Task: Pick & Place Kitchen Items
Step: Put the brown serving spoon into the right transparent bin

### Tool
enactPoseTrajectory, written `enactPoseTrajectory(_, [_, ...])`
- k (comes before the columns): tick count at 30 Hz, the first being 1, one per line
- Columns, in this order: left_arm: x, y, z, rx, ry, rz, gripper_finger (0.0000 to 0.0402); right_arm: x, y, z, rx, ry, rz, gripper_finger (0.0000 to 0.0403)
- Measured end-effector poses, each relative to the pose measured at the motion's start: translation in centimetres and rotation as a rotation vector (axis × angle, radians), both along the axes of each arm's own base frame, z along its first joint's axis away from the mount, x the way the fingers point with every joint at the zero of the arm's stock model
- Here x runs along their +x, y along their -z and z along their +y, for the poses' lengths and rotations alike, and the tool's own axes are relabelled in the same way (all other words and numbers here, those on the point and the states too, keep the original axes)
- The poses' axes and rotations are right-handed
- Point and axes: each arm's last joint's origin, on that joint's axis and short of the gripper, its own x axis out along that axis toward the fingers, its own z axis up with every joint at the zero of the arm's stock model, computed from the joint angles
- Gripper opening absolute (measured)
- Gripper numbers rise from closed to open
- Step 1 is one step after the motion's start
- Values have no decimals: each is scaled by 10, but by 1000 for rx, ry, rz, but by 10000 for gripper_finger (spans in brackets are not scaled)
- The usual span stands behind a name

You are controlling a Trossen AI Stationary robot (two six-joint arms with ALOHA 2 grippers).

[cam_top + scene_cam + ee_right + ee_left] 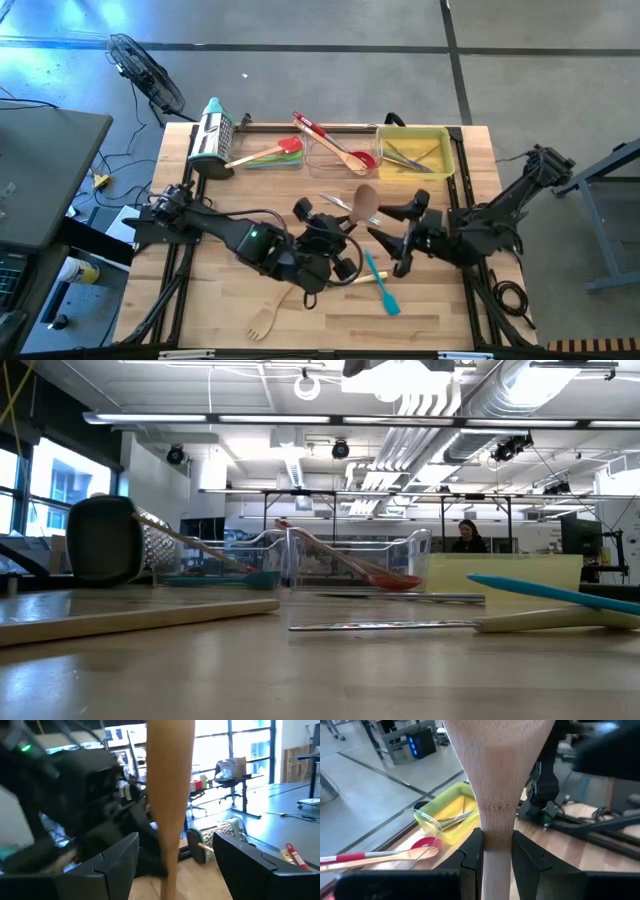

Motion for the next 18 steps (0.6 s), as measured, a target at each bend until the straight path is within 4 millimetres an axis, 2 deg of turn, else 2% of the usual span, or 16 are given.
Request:
enactPoseTrajectory(7, [4,5,6,35,-19,42,62,12,-3,-17,17,-5,-43,247])
enactPoseTrajectory(18, [11,8,29,59,-50,101,62,26,0,-34,-20,-7,-25,246])
